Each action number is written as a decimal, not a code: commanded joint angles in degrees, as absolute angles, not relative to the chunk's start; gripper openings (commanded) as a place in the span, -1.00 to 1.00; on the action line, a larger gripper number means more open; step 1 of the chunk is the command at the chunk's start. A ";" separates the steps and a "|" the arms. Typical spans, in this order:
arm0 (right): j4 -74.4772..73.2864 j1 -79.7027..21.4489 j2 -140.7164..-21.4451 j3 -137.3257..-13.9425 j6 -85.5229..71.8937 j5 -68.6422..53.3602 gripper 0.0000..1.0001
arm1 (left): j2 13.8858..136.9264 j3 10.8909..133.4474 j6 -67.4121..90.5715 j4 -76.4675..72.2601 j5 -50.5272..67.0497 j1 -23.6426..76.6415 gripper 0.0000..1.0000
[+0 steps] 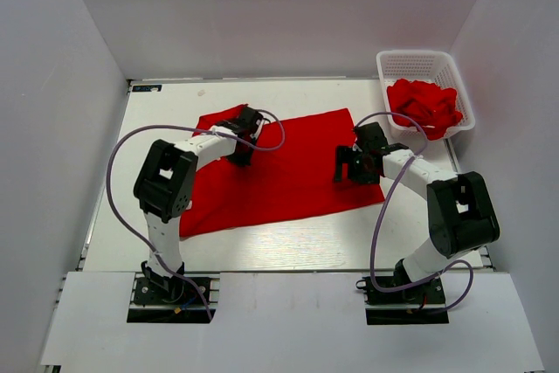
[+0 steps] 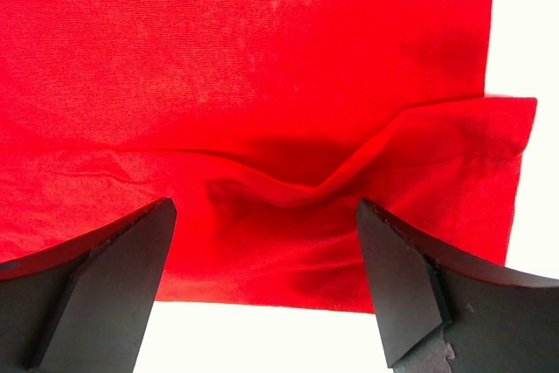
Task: Fold and stack the t-shirts
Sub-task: Fold the flattened tshirt in 1/3 of the way, then grap the side of the flattened tshirt furthest away from the robot with both arms, then fold the other side of the tshirt into a rectangle
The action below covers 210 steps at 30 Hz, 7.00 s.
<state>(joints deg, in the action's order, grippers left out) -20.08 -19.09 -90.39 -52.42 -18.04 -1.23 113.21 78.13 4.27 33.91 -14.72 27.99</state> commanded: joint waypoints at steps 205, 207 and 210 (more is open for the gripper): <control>-5.36 -15.73 -105.39 -78.14 -6.59 13.62 -1.00 | 69.26 63.54 12.04 55.54 2.46 13.71 -1.00; -5.71 -15.73 -105.03 -77.70 -6.50 13.80 -1.00 | 68.65 62.50 12.57 56.16 2.46 13.71 -1.00; -6.07 -15.65 -104.15 -77.08 -6.33 14.41 -1.00 | 66.98 60.83 13.10 56.87 1.93 13.71 -1.00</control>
<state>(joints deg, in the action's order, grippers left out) -7.11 -15.99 -107.07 -77.93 -7.18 13.13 70.00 62.41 12.16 54.87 1.83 13.47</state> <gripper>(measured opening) 0.028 0.029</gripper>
